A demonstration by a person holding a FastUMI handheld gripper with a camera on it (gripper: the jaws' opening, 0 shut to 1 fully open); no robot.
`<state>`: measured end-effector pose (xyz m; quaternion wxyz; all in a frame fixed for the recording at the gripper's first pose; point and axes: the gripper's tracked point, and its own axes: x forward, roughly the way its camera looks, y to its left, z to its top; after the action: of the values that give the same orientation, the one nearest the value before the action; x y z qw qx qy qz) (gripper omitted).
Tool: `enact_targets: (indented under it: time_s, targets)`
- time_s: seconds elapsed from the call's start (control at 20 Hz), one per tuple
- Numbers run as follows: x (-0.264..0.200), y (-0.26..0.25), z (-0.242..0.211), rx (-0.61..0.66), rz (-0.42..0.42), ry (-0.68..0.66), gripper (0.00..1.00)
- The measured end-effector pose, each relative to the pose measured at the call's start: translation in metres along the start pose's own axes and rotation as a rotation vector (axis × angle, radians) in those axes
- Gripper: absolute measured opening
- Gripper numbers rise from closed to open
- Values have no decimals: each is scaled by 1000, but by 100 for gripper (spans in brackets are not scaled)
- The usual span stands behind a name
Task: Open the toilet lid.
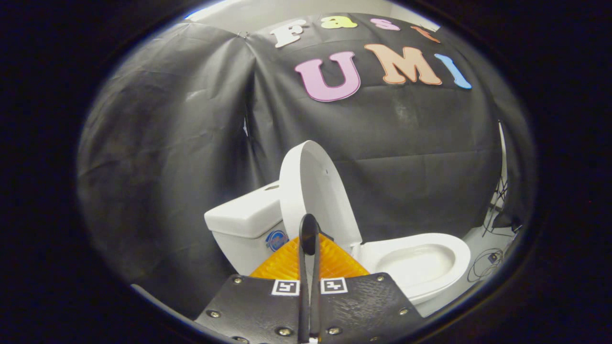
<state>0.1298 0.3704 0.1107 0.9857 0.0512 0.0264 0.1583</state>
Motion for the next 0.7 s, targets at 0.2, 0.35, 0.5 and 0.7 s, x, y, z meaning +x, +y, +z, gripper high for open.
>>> enact_targets:
  time_s: [0.2, 0.35, 0.5, 0.7]
  targets:
    - [0, 7, -3, 5, 21, 6, 2]
    - [0, 7, -4, 34, 39, 12, 3]
    - [-1, 7, -1, 42, 43, 15, 2]
    - [-1, 9, -3, 22, 43, 17, 3]
